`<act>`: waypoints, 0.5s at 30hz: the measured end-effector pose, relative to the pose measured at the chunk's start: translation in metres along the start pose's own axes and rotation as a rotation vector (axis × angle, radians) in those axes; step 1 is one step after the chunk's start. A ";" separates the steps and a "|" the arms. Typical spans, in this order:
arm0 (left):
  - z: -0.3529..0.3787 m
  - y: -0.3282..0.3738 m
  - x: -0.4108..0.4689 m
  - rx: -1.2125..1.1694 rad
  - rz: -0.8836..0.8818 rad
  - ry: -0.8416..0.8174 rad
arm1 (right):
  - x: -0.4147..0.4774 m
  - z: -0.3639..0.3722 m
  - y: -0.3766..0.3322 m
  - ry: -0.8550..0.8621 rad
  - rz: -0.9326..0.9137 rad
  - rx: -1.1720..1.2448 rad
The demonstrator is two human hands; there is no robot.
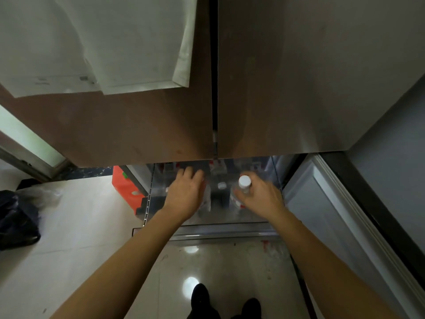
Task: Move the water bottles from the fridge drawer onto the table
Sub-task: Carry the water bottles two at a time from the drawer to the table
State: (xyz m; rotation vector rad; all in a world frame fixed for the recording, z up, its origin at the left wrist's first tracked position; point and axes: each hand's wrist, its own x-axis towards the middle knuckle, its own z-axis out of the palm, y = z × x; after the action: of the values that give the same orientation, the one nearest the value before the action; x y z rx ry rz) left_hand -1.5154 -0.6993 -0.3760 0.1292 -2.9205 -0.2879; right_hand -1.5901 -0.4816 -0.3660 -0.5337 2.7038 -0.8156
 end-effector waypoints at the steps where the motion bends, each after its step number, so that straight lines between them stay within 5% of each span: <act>1: 0.004 0.002 -0.003 -0.054 -0.019 0.037 | -0.002 0.003 0.003 0.020 0.023 0.017; 7: 0.020 0.002 -0.023 -0.483 -0.367 0.036 | -0.017 0.031 0.016 0.071 0.057 -0.083; 12: 0.030 -0.005 -0.028 -0.833 -0.580 -0.088 | -0.012 0.052 0.014 0.071 0.158 0.184; 15: 0.034 -0.001 -0.029 -0.832 -0.622 -0.169 | -0.010 0.055 0.009 0.096 0.150 0.215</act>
State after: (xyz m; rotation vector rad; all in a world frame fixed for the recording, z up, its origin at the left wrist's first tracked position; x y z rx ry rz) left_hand -1.4946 -0.6906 -0.4143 0.8912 -2.5553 -1.6083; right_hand -1.5645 -0.4963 -0.4140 -0.2462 2.6562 -1.0978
